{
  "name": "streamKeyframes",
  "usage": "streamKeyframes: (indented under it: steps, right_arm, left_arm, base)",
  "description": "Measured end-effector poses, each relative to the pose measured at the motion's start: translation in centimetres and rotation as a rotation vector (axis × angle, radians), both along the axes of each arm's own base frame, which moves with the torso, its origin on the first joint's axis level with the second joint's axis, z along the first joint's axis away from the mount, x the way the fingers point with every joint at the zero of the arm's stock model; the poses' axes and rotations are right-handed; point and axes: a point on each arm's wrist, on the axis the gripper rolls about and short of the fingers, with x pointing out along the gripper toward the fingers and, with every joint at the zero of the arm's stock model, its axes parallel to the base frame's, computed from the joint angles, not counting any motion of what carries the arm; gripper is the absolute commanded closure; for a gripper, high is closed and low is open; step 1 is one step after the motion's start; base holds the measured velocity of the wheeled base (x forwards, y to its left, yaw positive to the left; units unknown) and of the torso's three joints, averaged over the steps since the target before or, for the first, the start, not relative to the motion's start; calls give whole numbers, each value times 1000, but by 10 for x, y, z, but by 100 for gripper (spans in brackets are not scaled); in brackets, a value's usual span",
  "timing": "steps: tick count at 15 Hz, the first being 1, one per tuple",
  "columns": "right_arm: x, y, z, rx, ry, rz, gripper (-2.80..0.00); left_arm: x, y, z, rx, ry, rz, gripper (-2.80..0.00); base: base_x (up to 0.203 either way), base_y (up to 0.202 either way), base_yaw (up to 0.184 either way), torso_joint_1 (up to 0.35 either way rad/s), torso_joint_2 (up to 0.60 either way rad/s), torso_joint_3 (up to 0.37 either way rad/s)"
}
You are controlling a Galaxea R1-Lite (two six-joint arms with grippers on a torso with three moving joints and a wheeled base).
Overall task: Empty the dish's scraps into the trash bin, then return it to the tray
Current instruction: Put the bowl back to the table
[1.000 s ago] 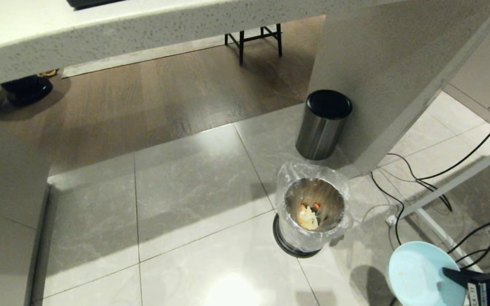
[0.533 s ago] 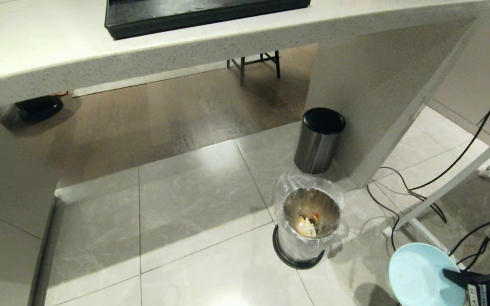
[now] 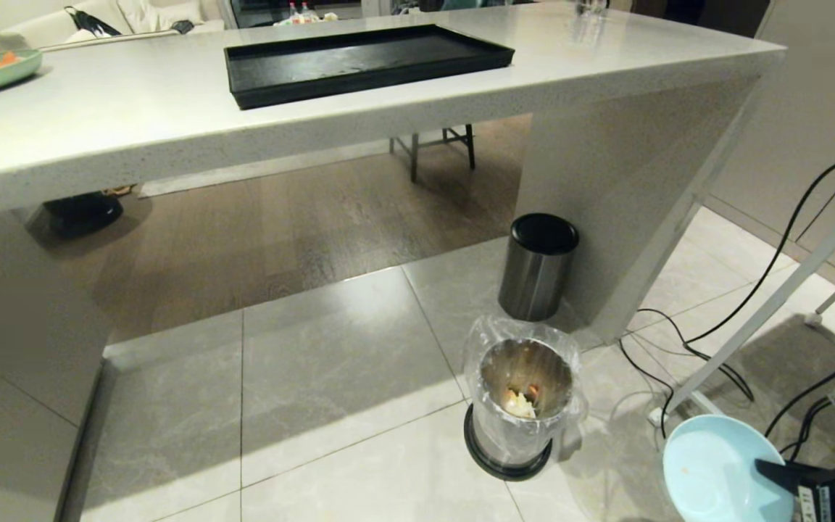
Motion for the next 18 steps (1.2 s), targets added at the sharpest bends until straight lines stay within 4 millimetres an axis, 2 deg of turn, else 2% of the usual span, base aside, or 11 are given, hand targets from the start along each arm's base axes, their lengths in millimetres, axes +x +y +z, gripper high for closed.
streamKeyframes:
  steps: [12, 18]
  right_arm:
    - [-4, 0, -4, -1, 11, 2, 0]
    - [-7, 1, -4, -8, -43, 10, 0]
  left_arm:
    - [0, 0, 0, 1, 0, 0, 0]
    - [0, 0, 0, 1, 0, 1, 0]
  base:
    - [0, 0, 0, 1, 0, 20]
    - [0, 0, 0, 0, 0, 0]
